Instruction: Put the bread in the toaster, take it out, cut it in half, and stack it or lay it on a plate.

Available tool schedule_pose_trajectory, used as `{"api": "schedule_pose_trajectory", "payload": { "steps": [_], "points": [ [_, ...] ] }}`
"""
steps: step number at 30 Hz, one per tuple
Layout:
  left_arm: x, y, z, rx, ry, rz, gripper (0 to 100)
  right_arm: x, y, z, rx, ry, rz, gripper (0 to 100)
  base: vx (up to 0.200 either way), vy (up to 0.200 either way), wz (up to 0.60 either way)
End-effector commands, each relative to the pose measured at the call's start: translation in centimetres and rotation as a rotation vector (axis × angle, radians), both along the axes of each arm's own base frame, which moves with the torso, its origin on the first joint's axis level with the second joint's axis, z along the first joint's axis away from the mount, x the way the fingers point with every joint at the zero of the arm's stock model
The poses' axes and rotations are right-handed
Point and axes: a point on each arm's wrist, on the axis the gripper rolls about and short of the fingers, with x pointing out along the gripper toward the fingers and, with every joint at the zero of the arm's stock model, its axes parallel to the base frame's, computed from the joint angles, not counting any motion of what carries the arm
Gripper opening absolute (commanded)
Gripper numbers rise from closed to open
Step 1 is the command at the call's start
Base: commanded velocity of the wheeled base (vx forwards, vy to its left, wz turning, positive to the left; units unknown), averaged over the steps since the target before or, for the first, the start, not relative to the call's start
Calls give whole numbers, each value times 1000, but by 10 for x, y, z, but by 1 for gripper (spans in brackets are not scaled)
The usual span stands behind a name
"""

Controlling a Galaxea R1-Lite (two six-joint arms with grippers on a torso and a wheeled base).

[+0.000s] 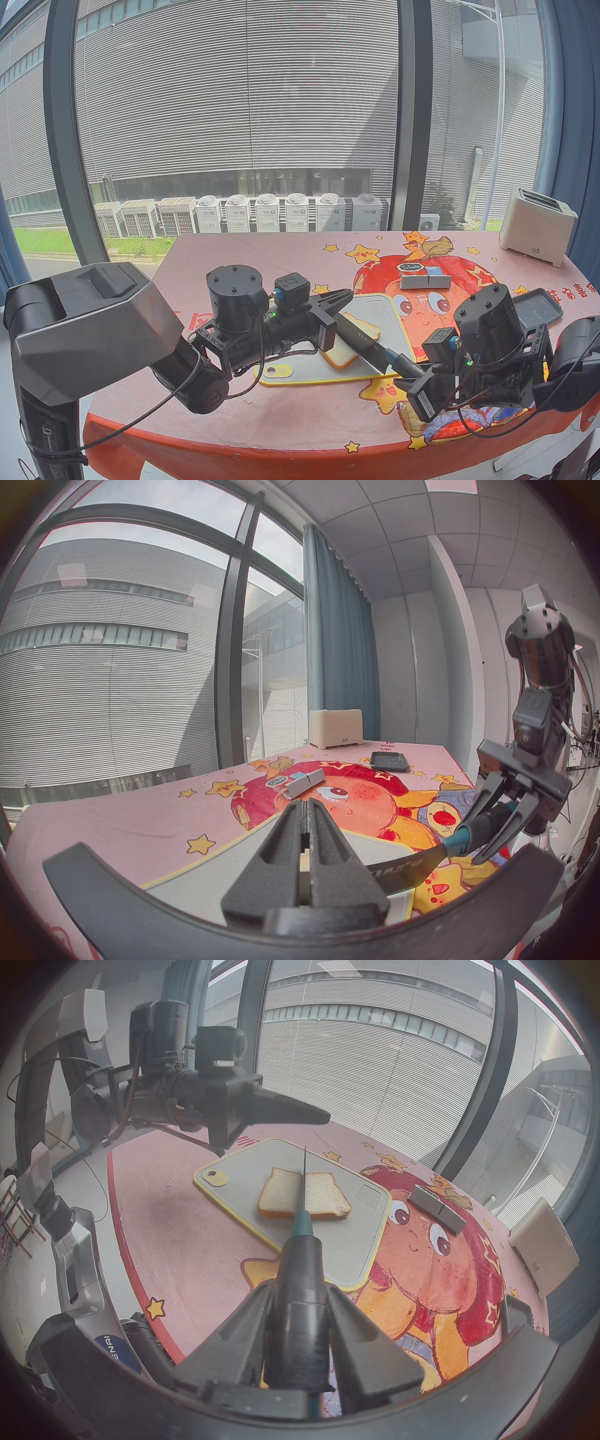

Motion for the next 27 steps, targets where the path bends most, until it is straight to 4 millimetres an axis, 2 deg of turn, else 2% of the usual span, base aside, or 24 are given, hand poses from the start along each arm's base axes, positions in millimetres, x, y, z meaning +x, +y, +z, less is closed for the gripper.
{"api": "schedule_pose_trajectory", "payload": {
  "steps": [1,3,6,14,21,27],
  "points": [
    [-2,4,18,-27,-37,5,0,0,1,-1,-3,4,3,0,0,0,0],
    [-4,7,30,-43,-59,8,0,-1,1,0,0,0,7,0,0,0,0],
    [-4,8,33,-51,-65,9,0,-2,2,0,-1,1,15,0,0,0,0],
    [-10,11,31,-41,-51,18,0,-2,2,1,5,-3,16,0,0,0,0],
    [-11,12,37,-50,-61,18,0,-2,3,2,6,-4,16,0,0,0,0],
    [-15,14,32,-37,-46,18,0,-3,3,2,8,-6,21,0,0,0,0]
  ]
}}
